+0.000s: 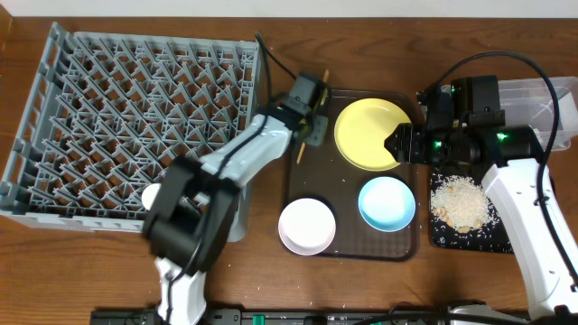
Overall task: Sort waste into correct bins and load items into the dishwasher
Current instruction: 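Grasp the second chopstick with left gripper and place it in the rack, then grasp the light-blue bowl with left gripper and lift it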
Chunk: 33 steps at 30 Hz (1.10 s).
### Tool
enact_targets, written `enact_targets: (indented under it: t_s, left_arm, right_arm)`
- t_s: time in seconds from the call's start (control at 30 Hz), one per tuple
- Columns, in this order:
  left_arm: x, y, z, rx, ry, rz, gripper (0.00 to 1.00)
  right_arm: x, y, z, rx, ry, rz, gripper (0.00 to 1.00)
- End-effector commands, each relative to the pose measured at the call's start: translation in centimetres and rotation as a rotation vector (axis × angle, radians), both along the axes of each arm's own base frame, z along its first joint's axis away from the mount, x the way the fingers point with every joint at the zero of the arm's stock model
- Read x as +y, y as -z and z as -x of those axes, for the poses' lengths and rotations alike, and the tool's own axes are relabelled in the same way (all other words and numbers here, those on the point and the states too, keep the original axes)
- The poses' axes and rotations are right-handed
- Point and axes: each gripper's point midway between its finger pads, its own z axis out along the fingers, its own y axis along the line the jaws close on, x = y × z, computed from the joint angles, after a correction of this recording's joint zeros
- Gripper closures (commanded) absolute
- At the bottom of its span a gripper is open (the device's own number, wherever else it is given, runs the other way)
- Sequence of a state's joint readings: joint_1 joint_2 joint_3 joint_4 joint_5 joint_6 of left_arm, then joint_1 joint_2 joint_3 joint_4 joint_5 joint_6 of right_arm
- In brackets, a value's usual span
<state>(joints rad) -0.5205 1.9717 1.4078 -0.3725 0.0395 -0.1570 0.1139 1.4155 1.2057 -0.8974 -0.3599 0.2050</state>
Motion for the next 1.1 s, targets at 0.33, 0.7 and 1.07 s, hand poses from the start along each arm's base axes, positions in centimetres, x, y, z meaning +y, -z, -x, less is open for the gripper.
enact_targets:
  t_s: [0.33, 0.7, 1.07]
  left_arm:
    - [14.1, -6.2, 3.0, 0.052, -0.273, -0.203, 0.92]
    - [14.7, -3.8, 3.6, 0.111, -0.245, -0.206, 0.83]
    - [9.7, -11.5, 6.4, 0.057, -0.09, 0.108, 0.39]
  right_arm:
    - [0.4, -0.2, -0.1, -0.001, -0.007, -0.005, 0.39]
    - [0.4, -0.1, 0.0, 0.0, -0.007, -0.006, 0.39]
    - [0.1, 0.0, -0.1, -0.002, 0.003, 0.012, 0.37]
